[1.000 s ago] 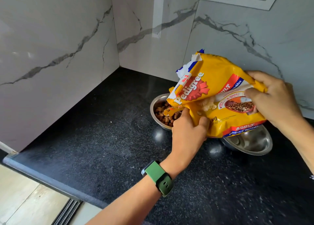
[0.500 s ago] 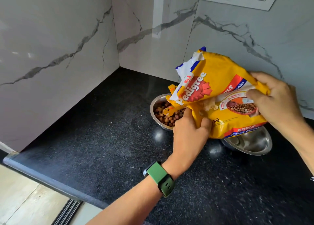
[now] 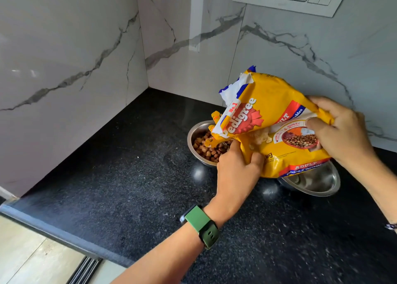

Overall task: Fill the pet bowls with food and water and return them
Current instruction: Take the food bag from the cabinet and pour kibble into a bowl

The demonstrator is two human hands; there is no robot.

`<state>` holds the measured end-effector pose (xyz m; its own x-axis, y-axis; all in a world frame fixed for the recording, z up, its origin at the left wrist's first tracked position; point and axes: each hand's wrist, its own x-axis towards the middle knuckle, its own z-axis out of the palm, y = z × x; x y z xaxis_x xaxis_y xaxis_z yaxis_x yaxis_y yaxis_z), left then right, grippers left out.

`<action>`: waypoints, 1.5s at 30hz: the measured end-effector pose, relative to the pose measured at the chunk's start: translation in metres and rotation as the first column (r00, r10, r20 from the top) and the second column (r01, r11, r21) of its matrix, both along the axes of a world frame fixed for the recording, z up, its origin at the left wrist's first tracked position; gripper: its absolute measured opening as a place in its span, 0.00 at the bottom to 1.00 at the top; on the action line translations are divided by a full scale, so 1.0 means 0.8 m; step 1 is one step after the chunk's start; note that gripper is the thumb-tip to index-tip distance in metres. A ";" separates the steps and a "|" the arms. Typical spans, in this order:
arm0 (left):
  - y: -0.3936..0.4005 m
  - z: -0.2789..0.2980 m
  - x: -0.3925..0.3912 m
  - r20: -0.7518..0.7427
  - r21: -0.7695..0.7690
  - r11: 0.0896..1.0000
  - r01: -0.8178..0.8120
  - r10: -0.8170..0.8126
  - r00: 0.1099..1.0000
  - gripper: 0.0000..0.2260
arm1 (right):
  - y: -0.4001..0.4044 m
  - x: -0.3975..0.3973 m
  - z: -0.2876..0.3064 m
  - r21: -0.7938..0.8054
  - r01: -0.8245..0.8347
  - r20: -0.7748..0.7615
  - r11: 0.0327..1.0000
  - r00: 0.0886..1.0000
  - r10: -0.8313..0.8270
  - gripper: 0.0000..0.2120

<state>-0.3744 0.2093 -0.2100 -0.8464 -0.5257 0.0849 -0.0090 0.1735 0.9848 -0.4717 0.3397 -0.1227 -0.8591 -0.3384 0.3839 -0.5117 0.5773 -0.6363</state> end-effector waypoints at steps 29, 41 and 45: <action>-0.011 0.011 -0.005 0.023 -0.027 0.999 0.040 -0.039 0.999 0.16 | -0.004 0.002 0.005 -0.044 0.002 0.015 0.999 1.000 -0.001 0.19; -0.008 0.003 -0.004 0.041 0.005 0.999 0.034 -0.034 0.999 0.09 | -0.008 0.008 0.008 0.039 0.004 0.033 0.999 0.999 -0.005 0.20; -0.009 0.012 -0.005 0.030 -0.003 0.999 0.051 -0.051 0.998 0.08 | -0.005 0.006 0.011 0.015 0.027 0.051 1.000 0.998 -0.028 0.20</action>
<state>-0.3786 0.2023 -0.2006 -0.8744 -0.4813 0.0612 -0.0290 0.1778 0.9836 -0.4672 0.3358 -0.1135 -0.8865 -0.3196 0.3347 -0.4627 0.5998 -0.6527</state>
